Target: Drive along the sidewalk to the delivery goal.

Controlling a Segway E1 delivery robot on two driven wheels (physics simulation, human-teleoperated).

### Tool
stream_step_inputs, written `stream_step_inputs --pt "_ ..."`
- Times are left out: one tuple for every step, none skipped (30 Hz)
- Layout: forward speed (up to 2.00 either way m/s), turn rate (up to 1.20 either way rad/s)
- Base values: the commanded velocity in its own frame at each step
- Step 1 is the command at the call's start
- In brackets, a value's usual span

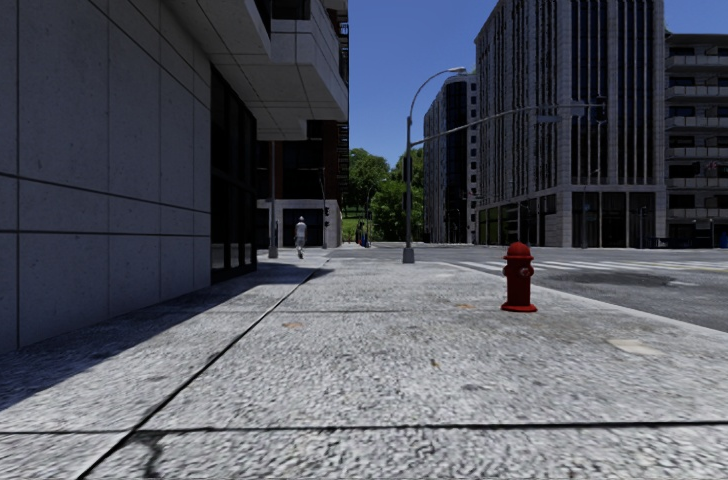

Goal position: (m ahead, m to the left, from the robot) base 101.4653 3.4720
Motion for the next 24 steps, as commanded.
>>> stream_step_inputs --pt "2.0 0.0" --pt "2.0 0.0" --pt "2.0 0.0" --pt "2.0 0.0" --pt "2.0 0.0" --pt "2.0 0.0" --pt "2.0 0.0" --pt "2.0 0.0" --pt "2.0 0.0" --pt "2.0 0.0" --pt "2.0 0.0" --pt "2.0 0.0" --pt "2.0 0.0" --pt "2.0 0.0" --pt "2.0 0.0" --pt "2.0 0.0" --pt "2.0 0.0" --pt "2.0 0.0" --pt "2.0 0.0" --pt "2.0 0.0" --pt "2.0 0.0" --pt "2.0 0.0" --pt "2.0 0.0" --pt "2.0 0.0"
